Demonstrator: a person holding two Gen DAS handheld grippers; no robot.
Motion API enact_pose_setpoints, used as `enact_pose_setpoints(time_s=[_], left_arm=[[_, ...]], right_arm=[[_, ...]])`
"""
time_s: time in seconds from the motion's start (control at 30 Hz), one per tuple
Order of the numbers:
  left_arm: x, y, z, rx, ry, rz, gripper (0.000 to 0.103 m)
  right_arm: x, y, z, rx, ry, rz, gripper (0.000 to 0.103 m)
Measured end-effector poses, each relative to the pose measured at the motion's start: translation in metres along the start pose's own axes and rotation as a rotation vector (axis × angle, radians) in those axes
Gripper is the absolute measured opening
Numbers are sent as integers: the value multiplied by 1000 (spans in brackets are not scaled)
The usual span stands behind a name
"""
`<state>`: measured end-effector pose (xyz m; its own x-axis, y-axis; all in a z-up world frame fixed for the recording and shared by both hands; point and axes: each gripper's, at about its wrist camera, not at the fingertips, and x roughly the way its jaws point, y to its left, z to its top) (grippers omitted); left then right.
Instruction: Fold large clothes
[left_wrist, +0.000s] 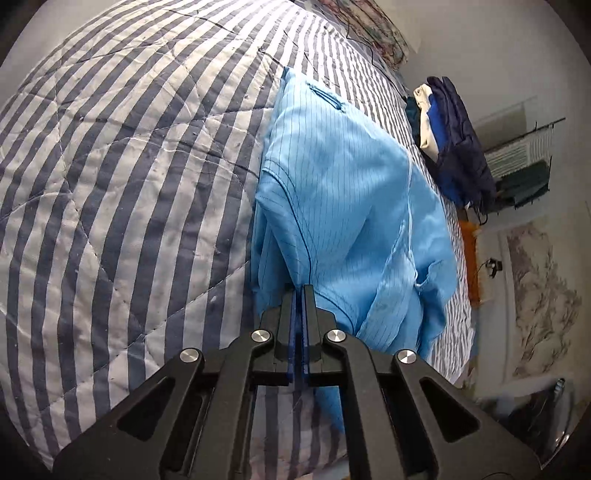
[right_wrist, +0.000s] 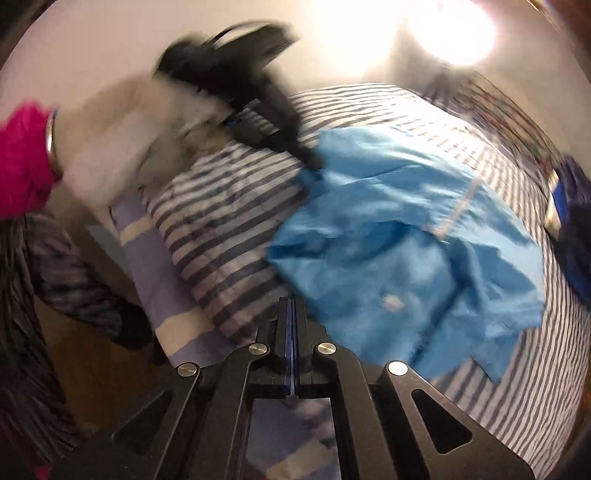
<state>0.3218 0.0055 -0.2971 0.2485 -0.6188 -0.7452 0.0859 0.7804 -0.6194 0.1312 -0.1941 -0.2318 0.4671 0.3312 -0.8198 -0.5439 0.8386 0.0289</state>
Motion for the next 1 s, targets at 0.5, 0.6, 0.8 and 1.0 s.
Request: enact_pose_setpoints(time_s=[0.5,0.6,0.8,1.0], left_arm=[[-27,12,34,-165,-90,-85,44],[-16,11,38,-150,-75,-78,22],[18,2,41,-55,-32,53,5],[17,-3,41,-18,-10,112,20]], right_arm=[[-5,-245,-51,901,-164,70,44],[9,-251,-48,923,-192,100,36],[5,-240,-49,936,-200,130,1],[15,-218,-53,811,-71,65,1]])
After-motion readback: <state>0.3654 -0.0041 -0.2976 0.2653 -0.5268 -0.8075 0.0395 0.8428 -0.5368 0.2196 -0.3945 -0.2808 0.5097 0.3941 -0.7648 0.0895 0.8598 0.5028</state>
